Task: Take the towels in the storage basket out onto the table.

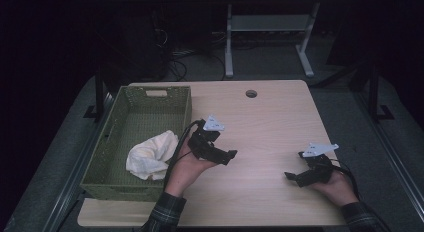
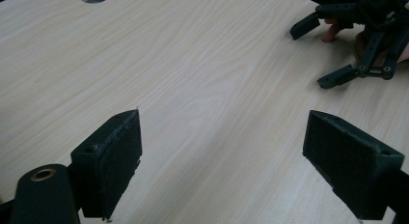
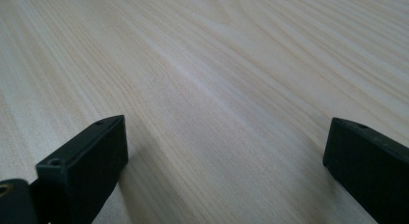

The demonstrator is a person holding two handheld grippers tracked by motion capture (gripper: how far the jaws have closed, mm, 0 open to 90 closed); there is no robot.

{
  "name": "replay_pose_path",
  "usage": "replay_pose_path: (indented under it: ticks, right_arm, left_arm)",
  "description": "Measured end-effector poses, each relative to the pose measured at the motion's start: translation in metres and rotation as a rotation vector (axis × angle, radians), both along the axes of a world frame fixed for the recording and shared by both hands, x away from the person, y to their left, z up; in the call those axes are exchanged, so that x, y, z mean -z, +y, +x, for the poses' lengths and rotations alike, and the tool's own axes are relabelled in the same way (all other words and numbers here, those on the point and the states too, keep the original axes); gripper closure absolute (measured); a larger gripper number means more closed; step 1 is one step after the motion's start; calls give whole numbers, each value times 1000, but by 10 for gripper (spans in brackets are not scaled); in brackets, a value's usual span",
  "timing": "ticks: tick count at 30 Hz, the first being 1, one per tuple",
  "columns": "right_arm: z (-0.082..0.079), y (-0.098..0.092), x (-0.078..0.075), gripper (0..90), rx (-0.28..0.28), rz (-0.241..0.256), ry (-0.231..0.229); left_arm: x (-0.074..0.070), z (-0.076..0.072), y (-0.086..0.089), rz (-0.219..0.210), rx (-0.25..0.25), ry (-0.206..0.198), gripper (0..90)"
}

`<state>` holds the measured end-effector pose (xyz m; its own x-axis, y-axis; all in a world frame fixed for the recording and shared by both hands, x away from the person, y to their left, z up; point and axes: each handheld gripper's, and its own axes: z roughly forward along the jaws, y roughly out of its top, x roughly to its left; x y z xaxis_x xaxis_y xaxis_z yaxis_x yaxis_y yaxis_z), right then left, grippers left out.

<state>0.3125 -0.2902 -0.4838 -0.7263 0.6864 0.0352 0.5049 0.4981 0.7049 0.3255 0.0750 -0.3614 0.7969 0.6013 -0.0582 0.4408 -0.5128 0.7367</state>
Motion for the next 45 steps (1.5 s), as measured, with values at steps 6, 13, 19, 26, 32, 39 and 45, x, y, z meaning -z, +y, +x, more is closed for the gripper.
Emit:
replay_pose_path:
  ticks: [6,13,19,26,32,39,45]
  right_arm:
    - [0,0,0,14,1,0,0]
    - [0,0,0,14,1,0,0]
    - [0,0,0,14,1,0,1]
    - [0,0,0,14,1,0,0]
    - [0,0,0,15,1,0,0]
    - [0,0,0,14,1,0,1]
    - [0,0,0,14,1,0,1]
  left_arm:
    - [-3,0,8,4,-5,-2,134]
    - [-7,3,22,-6,-30,-4,134]
    - [-10,5,40,-2,-56,-2,134]
    - [-9,8,57,8,-79,2,134]
    - [-6,10,70,17,-102,13,134]
    - [-7,11,90,-12,-144,12,136]
    - [-8,12,105,-20,-177,5,136]
